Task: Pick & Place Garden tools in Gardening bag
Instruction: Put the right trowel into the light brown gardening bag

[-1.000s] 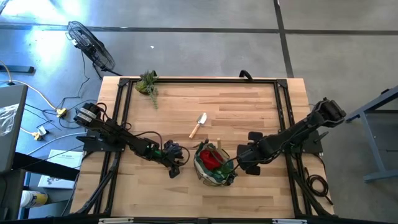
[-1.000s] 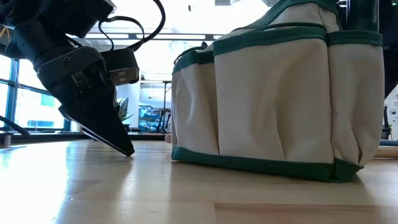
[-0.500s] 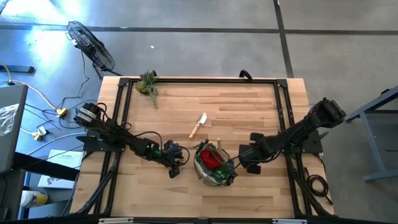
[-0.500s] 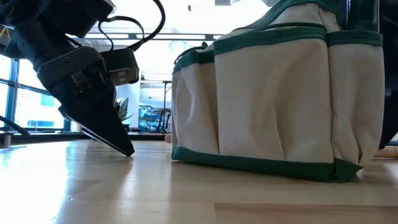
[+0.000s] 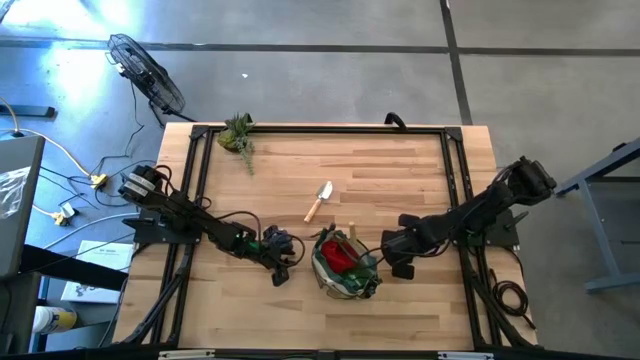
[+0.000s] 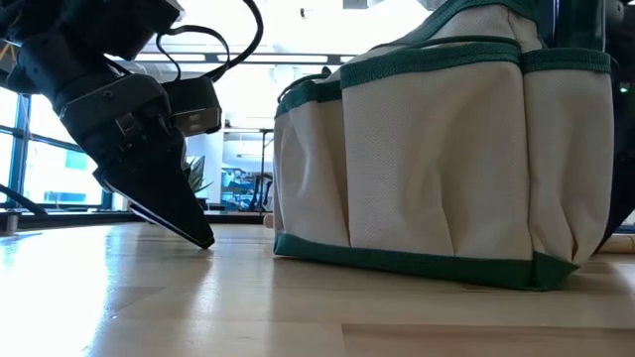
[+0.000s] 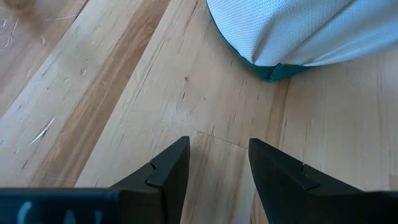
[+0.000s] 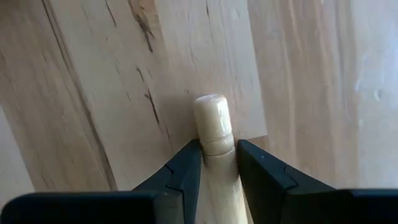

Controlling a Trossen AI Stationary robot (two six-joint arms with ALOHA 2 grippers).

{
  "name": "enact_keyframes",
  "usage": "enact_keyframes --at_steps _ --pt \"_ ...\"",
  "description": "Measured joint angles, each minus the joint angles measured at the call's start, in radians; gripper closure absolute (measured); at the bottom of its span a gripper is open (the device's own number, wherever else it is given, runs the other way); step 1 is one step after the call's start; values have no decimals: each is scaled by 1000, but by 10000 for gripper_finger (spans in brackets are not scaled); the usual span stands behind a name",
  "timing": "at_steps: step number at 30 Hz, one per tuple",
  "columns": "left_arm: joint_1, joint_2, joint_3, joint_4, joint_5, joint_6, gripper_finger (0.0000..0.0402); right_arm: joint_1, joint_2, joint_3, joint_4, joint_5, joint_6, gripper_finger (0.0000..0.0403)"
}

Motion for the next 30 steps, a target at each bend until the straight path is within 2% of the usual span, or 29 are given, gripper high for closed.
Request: enact_keyframes --at_steps 11,18,30 --pt "0 0 0 -3 0 0 240 1 -4 -49 64 -2 83 309" --pt "0 0 0 -3 0 0 240 1 -4 -51 71 -4 110 349" --pt "0 0 0 -4 -1 0 240 44 -1 -52 58 56 231 350"
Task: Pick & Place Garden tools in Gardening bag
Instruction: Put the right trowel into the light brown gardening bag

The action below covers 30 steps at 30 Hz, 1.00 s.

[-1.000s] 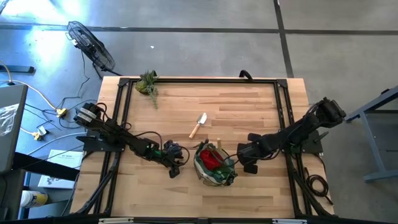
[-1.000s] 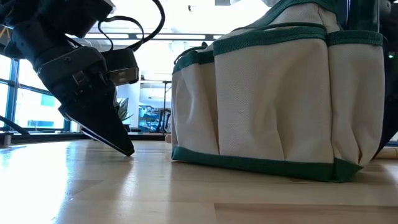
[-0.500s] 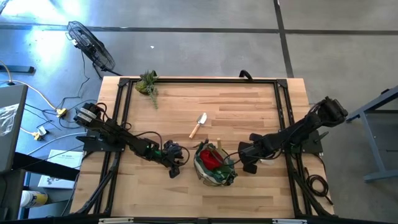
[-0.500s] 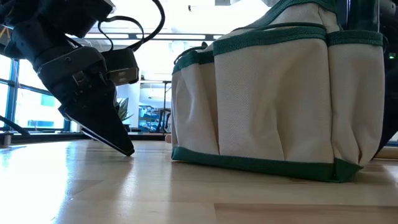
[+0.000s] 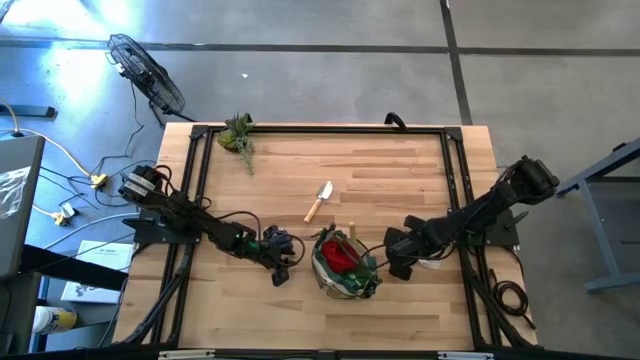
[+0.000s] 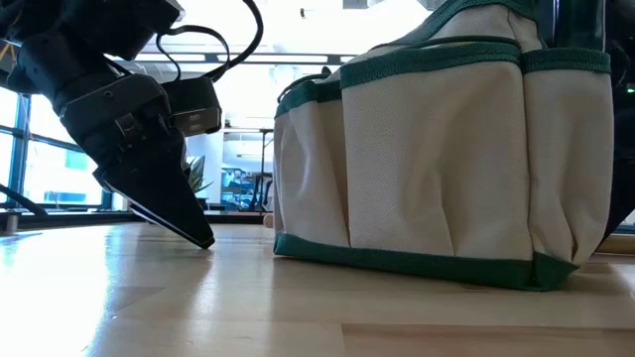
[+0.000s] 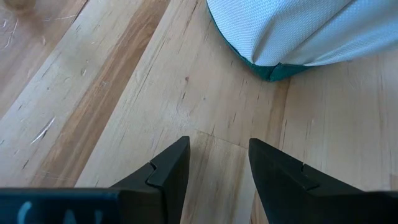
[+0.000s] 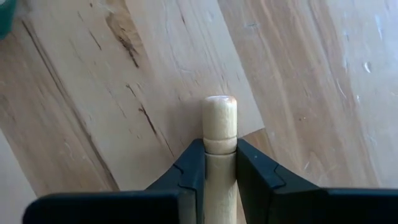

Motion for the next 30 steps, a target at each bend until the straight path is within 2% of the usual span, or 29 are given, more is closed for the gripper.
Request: enact_keyframes --at_steps 8,14,23,30 --pt "0 0 0 0 -1 0 240 89 2 -1 -29 114 92 350" --pt "0 0 0 3 -2 -4 240 153 -12 -2 -38 157 158 350" --pt "0 1 0 8 -7 -7 240 260 -36 -4 -11 68 251 350" --pt "0 1 0 10 -7 -7 240 364 -37 -3 176 1 284 350"
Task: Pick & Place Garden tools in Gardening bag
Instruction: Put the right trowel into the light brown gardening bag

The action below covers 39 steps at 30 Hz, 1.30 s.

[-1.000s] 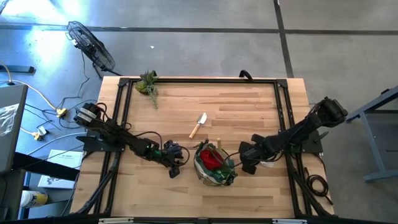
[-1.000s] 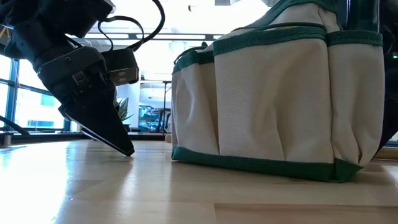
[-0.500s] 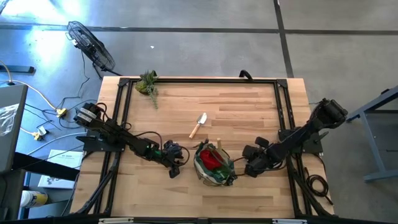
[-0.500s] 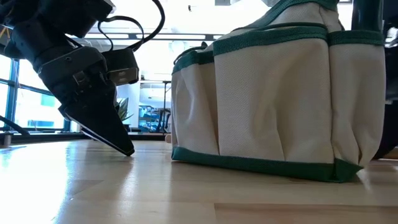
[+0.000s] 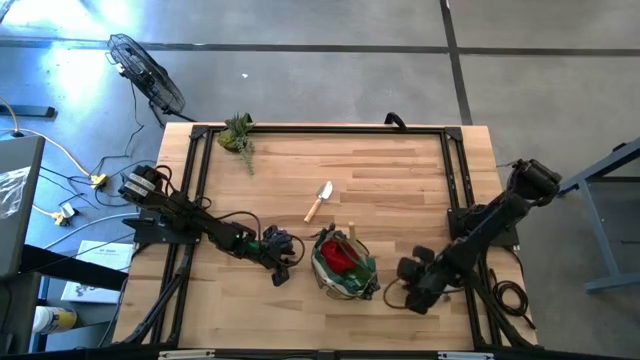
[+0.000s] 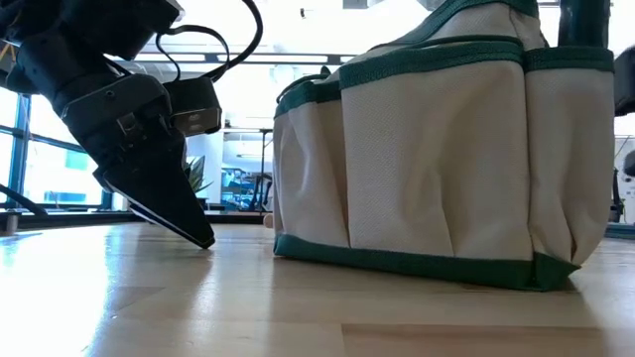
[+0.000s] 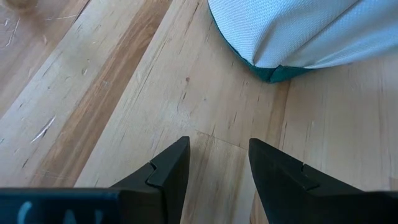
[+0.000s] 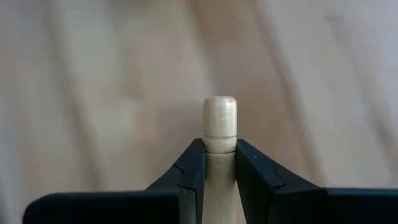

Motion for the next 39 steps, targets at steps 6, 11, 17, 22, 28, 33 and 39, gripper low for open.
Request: enact_keyframes --at_steps 6,11,17,22,28,33,39 --pt "0 0 0 1 0 0 240 76 0 0 253 55 -51 350" --pt "0 0 0 2 0 0 240 127 -1 2 472 146 -171 350" --pt "0 0 0 11 6 -17 240 168 -1 2 709 256 -370 350" --pt "0 2 -2 61 73 -16 240 205 -2 2 891 331 -589 350" --pt "1 2 -1 211 299 72 240 224 -2 3 969 393 -699 350" --pt "-26 2 0 375 510 98 240 223 -2 3 994 408 -728 350" --pt "-59 1 9 430 525 102 240 221 -2 3 1101 392 -848 350"
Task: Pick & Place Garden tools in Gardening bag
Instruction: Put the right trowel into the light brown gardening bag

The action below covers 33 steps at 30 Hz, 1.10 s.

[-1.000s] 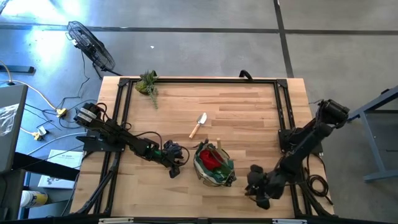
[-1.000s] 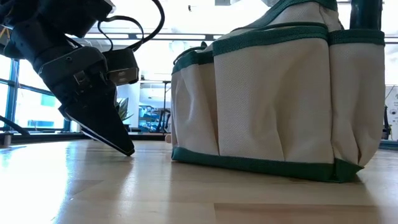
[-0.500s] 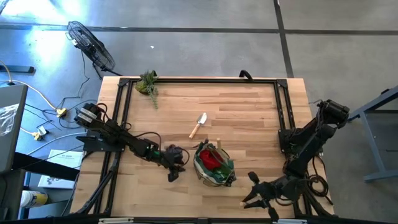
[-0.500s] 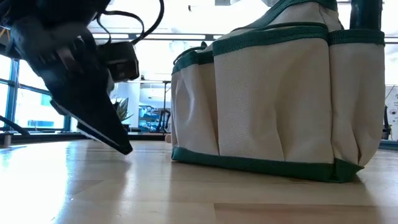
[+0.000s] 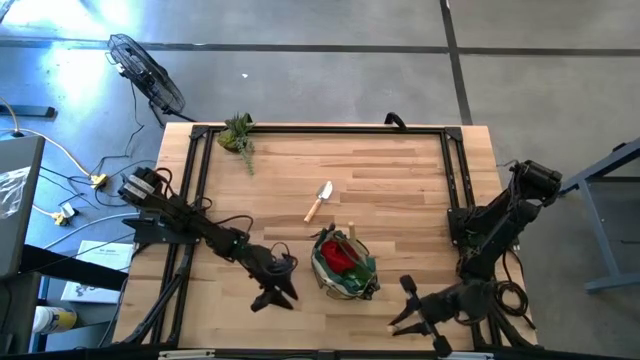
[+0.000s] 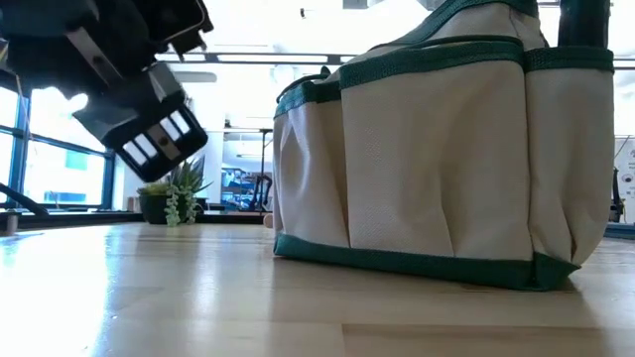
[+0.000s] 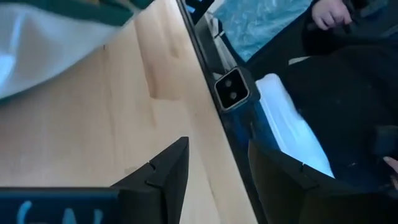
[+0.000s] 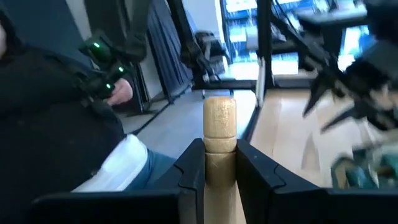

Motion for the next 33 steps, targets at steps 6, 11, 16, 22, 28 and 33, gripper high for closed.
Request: enact_keyframes --at_steps 6,11,16,22,28,33 --pt "2 0 73 -1 -21 -39 240 0 0 0 72 -43 -119 350" --pt "2 0 160 -41 25 38 240 0 0 0 71 -43 -118 350" --pt "2 -2 247 -84 60 66 240 0 0 0 71 -43 -117 350" --pt "2 -2 313 -120 81 104 240 0 0 0 71 -43 -132 350" --pt "2 -2 330 -122 51 109 240 0 0 0 63 -43 -132 350" --pt "2 -2 330 -113 50 109 240 0 0 0 63 -43 -132 350"
